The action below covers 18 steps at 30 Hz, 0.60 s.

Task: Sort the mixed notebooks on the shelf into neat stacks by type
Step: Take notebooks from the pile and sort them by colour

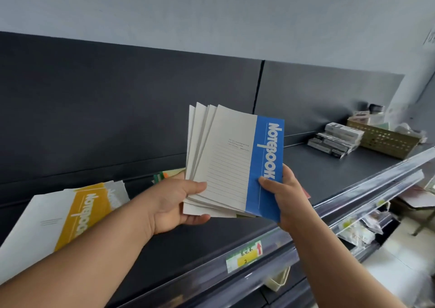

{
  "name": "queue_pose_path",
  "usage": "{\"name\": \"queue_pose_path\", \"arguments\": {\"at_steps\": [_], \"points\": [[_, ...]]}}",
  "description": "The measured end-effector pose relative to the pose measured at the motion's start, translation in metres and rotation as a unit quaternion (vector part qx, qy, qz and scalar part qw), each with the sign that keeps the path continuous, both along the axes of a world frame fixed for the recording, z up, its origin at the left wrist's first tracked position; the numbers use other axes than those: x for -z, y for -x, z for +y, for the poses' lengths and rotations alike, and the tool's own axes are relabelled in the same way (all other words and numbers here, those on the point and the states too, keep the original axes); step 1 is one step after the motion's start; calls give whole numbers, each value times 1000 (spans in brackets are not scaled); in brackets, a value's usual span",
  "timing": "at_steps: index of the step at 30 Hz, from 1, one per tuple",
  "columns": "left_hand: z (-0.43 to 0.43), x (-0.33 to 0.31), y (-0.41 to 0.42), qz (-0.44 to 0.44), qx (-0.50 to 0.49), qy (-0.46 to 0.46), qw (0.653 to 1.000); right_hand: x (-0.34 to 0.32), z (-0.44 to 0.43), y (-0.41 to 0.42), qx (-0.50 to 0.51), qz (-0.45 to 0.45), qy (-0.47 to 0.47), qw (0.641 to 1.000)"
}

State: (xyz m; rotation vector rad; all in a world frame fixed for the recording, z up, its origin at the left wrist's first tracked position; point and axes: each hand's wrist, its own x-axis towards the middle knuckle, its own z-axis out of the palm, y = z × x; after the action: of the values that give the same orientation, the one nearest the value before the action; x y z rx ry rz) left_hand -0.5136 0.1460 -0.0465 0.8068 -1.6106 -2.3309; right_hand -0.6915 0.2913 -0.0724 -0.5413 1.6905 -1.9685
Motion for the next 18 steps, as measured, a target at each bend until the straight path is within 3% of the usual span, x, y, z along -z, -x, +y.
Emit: {"name": "queue_pose_path", "arguments": {"at_steps": [10, 18], "points": [[38, 23, 100, 46, -160, 24, 986, 6, -9, 129, -73, -2, -26, 997], [63, 34, 139, 53, -212, 31, 975, 15, -14, 198, -161, -8, -54, 985]]}}
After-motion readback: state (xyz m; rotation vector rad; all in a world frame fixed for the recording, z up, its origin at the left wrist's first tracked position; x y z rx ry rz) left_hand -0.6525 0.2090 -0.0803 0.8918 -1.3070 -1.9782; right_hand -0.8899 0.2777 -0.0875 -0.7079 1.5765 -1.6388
